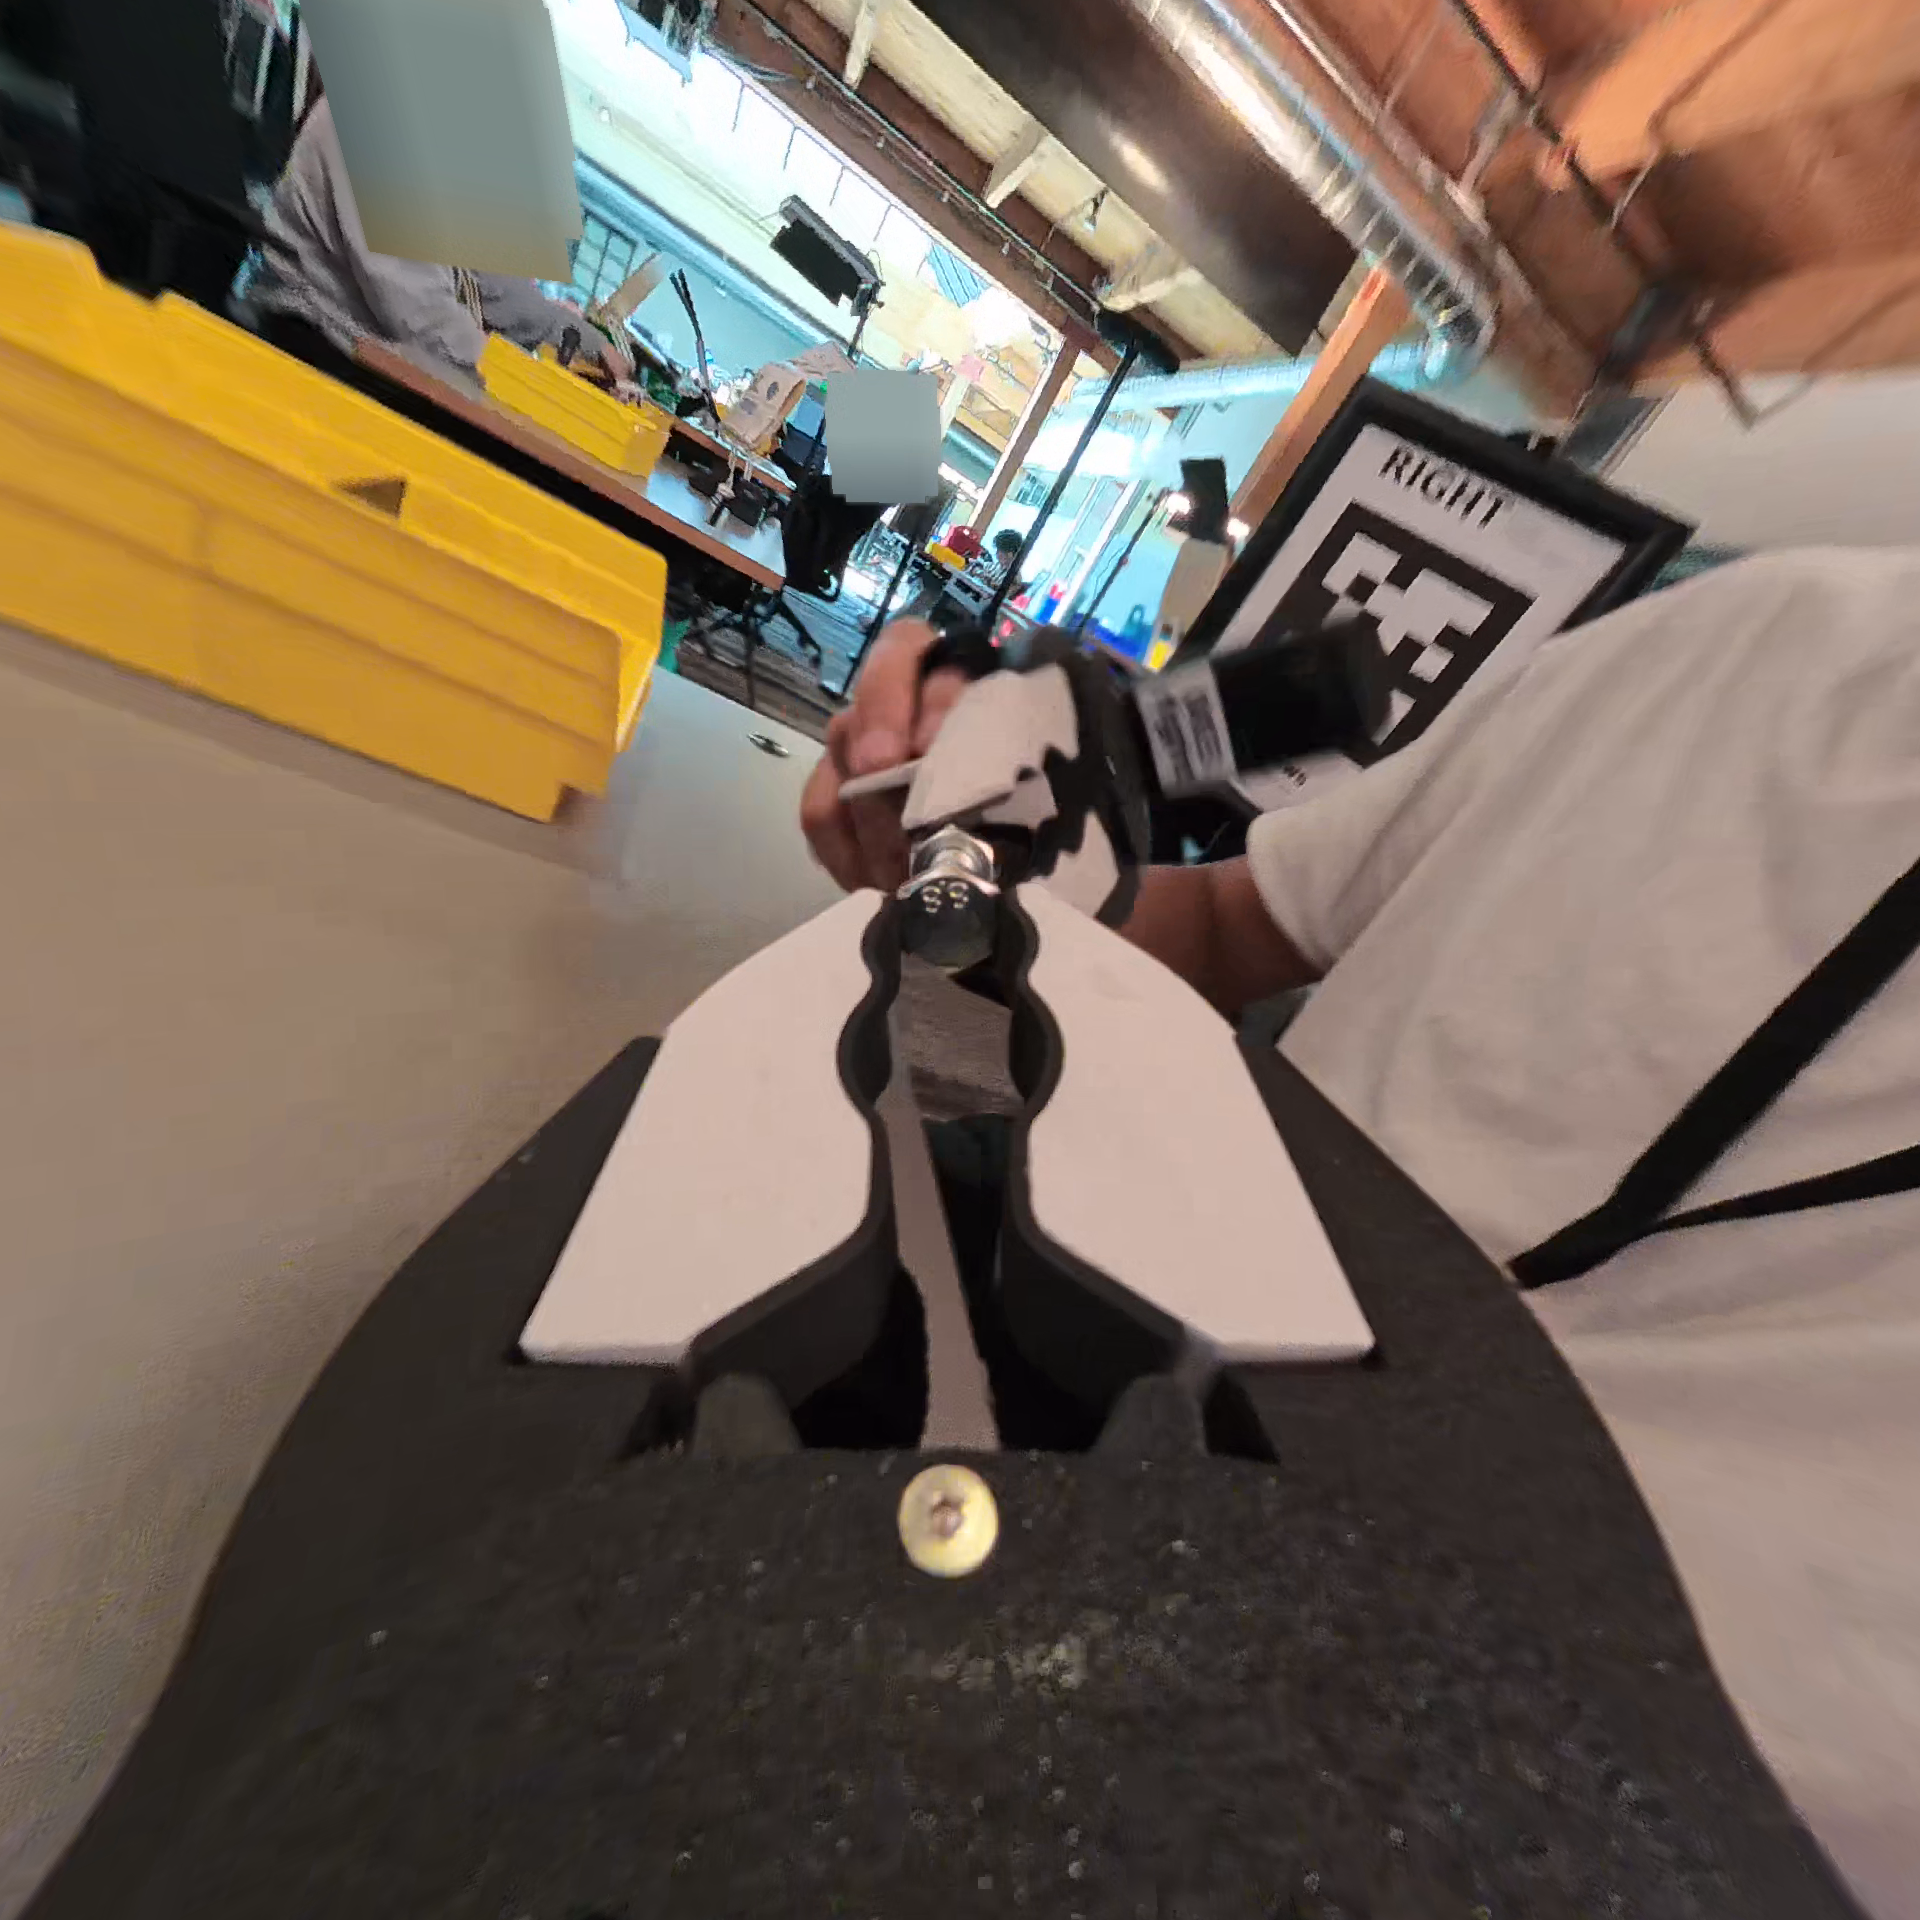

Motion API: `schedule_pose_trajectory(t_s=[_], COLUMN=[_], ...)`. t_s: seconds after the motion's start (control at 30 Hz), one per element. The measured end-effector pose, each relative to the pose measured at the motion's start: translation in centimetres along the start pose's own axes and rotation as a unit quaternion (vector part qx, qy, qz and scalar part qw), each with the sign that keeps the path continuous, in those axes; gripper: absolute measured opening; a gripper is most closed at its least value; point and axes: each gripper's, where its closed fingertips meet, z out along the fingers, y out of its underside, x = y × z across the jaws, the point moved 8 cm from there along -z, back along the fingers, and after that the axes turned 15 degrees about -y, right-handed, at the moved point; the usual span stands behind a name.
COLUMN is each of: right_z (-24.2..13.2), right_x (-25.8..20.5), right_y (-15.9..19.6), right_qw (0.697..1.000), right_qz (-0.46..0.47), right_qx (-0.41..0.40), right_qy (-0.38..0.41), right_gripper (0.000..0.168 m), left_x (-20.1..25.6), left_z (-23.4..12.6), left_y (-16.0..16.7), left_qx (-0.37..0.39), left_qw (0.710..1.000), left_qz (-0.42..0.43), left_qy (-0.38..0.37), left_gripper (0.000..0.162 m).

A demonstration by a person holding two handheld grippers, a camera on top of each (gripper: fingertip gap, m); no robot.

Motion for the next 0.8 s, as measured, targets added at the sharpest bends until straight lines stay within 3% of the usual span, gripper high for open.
schedule_pose_trajectory(t_s=[0.07, 0.13, 0.17, 0.2, 0.33, 0.43, 0.53, 0.6, 0.63, 0.7, 0.73, 0.8], right_z=[1.1, 2.3, 2.7, 3.1, 3.8, 4.6, 5.1, 5.9, 6.3, 6.9, 6.9, 6.5], right_x=[-1.6, -2.7, -2.8, -2.7, -1.8, -1.2, -0.3, 0.1, 0.0, 0.3, 0.4, 0.9], right_y=[-0.6, -0.5, -0.4, -0.2, -0.8, -0.5, 0.2, 1.3, 1.8, 2.6, 2.6, 2.9], right_qw=[0.967, 0.895, 0.882, 0.887, 0.927, 0.966, 0.998, 0.992, 0.971, 0.895, 0.839, 0.687], right_qz=[-0.221, -0.391, -0.417, -0.411, -0.341, -0.232, -0.055, 0.110, 0.200, 0.375, 0.446, 0.572], right_qx=[-0.077, -0.114, -0.114, -0.109, -0.055, -0.029, 0.010, 0.030, 0.044, 0.089, 0.134, 0.243], right_qy=[0.103, 0.183, 0.190, 0.180, 0.145, 0.112, 0.039, -0.059, -0.127, -0.224, -0.281, -0.376], right_gripper=[0.017, 0.018, 0.018, 0.018, 0.021, 0.045, 0.047, 0.043, 0.038, 0.039, 0.038, 0.031], left_x=[0.1, 0.3, 0.3, 0.3, 0.8, 1.0, 1.2, 1.3, 1.4, 1.6, 1.8, 2.1], left_z=[-0.8, -1.7, -2.1, -2.5, -3.9, -4.9, -6.1, -6.6, -6.7, -6.5, -6.3, -5.6], left_y=[0.2, 0.3, 0.4, 0.6, 0.8, 0.9, 0.5, 0.1, 0.0, -0.2, -0.3, -0.4], left_qx=[0.010, 0.024, 0.026, 0.026, 0.045, 0.057, 0.093, 0.109, 0.111, 0.116, 0.117, 0.118], left_qw=[0.999, 0.999, 0.999, 0.998, 0.997, 0.996, 0.990, 0.985, 0.981, 0.976, 0.973, 0.966], left_qz=[-0.031, -0.042, -0.046, -0.048, -0.043, -0.029, 0.005, 0.047, 0.068, 0.109, 0.128, 0.172], left_qy=[0.007, 0.005, -0.005, -0.016, -0.039, -0.069, -0.105, -0.128, -0.140, -0.151, -0.153, -0.150], left_gripper=[0.017, 0.017, 0.017, 0.017, 0.017, 0.018, 0.017, 0.017, 0.017, 0.017, 0.017, 0.017])
